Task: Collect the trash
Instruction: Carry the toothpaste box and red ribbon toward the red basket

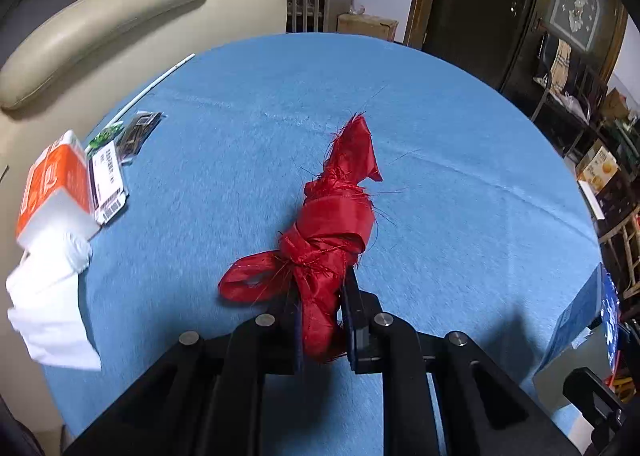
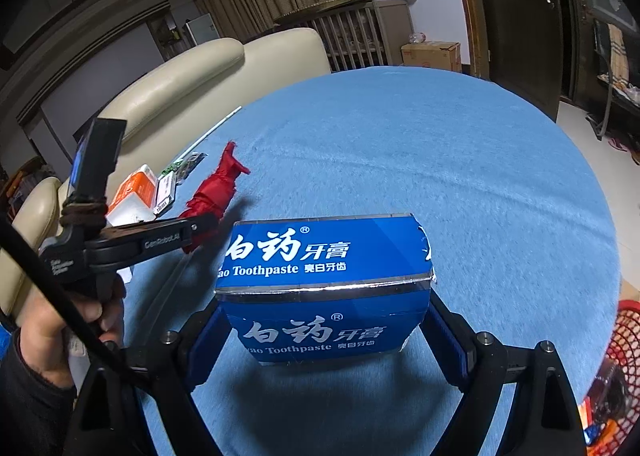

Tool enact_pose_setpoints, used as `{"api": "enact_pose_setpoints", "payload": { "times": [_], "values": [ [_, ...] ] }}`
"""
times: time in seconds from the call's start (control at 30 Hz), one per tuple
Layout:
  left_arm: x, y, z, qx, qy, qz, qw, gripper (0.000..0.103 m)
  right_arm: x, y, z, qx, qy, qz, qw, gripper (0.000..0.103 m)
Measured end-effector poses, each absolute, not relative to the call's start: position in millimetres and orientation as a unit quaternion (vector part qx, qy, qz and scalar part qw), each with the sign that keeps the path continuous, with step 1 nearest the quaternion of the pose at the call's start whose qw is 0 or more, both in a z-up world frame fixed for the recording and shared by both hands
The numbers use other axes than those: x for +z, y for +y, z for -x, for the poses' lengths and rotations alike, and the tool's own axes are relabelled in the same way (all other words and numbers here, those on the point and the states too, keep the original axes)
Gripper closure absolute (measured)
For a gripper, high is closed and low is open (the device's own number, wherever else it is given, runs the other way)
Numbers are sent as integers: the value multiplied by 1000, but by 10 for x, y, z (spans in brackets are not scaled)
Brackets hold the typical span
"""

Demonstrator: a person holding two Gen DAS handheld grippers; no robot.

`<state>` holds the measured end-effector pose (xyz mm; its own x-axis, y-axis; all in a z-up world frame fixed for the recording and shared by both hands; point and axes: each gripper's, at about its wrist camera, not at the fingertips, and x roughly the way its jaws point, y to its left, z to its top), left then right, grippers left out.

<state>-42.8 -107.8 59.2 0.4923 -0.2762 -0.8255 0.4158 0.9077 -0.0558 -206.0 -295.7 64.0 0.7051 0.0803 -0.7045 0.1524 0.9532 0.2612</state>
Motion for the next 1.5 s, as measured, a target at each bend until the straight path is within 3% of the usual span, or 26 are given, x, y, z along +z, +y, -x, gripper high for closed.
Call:
{"api": "enact_pose_setpoints", "payload": {
  "times": [0.83, 1.5],
  "values": [
    [679, -1023, 1208, -216, 453, -56, 863, 86, 719, -2930, 2495, -34, 362, -159, 918, 13],
    [748, -1923, 1730, -299, 445, -143, 832, 86, 481, -3887, 3308, -125, 353, -240, 896, 13]
  ]
}}
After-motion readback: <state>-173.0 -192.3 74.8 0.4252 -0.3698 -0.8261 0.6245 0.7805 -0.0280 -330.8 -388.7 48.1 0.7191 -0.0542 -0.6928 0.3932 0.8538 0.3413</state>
